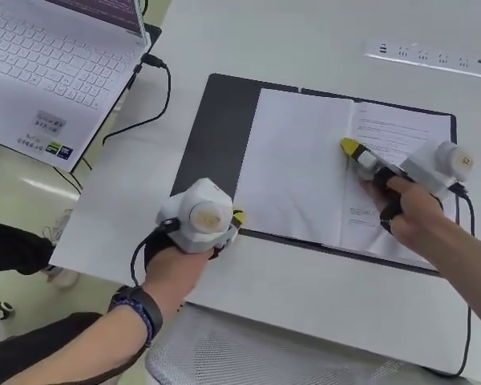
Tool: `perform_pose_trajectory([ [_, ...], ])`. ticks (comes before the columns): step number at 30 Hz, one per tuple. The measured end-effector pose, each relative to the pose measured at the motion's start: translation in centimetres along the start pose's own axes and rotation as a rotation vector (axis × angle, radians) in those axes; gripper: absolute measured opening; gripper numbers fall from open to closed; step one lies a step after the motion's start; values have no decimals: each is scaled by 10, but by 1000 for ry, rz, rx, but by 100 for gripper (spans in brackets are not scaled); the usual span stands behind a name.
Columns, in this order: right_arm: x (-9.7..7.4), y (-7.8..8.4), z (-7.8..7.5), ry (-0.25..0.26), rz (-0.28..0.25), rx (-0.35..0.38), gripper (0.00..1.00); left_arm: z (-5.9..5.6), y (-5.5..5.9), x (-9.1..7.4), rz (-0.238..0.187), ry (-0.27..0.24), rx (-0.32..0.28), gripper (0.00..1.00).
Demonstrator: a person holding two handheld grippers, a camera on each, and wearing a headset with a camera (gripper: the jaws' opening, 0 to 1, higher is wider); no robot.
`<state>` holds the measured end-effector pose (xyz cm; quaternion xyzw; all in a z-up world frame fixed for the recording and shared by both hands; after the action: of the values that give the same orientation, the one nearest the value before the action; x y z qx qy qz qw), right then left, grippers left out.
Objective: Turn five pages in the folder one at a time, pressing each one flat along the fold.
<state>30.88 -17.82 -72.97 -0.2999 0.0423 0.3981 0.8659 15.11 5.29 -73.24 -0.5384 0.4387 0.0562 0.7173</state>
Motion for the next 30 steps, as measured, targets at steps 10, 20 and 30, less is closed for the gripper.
perform_pose_trajectory([
  [10, 11, -11, -2, 21, -53, 39, 0, 0, -3, 0, 32, 9, 32, 0],
  [20, 20, -20, 0, 50, -100, 59, 0, 1, -1, -1, 18, 11, 16, 0],
  [30, 40, -35, -6, 88, -126, 37, 0, 3, -1, -2, 12, 26, -1, 0],
])
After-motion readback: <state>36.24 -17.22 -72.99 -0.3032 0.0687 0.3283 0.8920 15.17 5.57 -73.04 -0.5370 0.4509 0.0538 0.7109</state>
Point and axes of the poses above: the centre of the closed fingertips' face, and the gripper's own axes: x roughly forward along the fingers, z roughly to its left, y roughly out of its underside, the point moved 9 cm from there along -x, roughly backward along the fingers, and after that the axes turned 10 degrees about x, right-handed, at the moved point
